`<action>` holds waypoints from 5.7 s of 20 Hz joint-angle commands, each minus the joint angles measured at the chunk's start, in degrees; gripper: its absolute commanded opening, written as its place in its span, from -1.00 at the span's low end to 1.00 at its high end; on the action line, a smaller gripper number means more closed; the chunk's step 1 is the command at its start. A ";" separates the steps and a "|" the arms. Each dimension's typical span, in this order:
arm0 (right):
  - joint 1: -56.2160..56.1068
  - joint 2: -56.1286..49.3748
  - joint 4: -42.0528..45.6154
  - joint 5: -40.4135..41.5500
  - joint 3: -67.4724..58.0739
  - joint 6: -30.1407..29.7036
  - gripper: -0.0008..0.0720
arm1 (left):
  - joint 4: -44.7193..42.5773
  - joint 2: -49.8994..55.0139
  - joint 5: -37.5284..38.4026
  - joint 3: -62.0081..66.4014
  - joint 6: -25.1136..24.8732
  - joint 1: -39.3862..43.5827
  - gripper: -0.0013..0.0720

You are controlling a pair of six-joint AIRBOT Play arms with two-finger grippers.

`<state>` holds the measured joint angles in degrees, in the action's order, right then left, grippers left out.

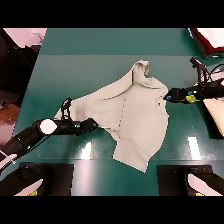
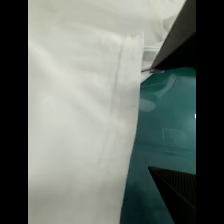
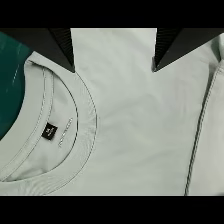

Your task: Fold the shirts.

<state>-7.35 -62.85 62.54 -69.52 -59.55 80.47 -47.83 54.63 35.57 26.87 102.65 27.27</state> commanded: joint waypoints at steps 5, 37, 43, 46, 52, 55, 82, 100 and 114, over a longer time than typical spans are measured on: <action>0.02 3.04 -0.04 1.68 1.95 0.04 0.54 | 0.83 1.70 -9.86 -0.74 0.90 0.31 0.98; 0.07 3.04 0.15 1.64 1.95 0.02 0.54 | -3.30 1.86 8.70 25.75 -10.99 -40.00 0.70; 0.07 3.04 0.15 1.68 1.95 0.02 0.54 | -17.51 -8.28 30.77 15.17 -16.83 -43.08 0.70; 0.07 3.04 0.15 2.19 1.95 0.02 0.54 | -12.50 -17.97 31.43 2.73 -17.07 -43.06 0.70; 0.07 3.04 0.04 3.52 1.95 0.04 0.54 | -7.93 -24.96 24.63 -10.25 -22.51 -43.06 0.70; 0.07 3.04 0.00 3.45 1.97 0.04 0.54 | -3.52 -24.87 18.34 -12.79 -27.87 -43.06 0.70; 0.07 3.02 0.00 3.52 1.99 0.11 0.54 | 5.38 -20.59 7.69 -15.74 -44.57 -34.95 0.01; 7.08 14.58 0.13 -10.25 20.85 12.70 0.54 | -3.87 -20.59 17.94 13.14 -29.99 -30.95 -0.90; 2.12 20.37 -6.95 -1.05 42.99 20.04 0.53 | -3.67 -20.59 18.12 13.55 -29.99 -30.95 -0.90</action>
<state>-4.95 -42.63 57.67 -73.58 -18.79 100.05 -51.51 34.06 53.60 40.34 72.69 -3.68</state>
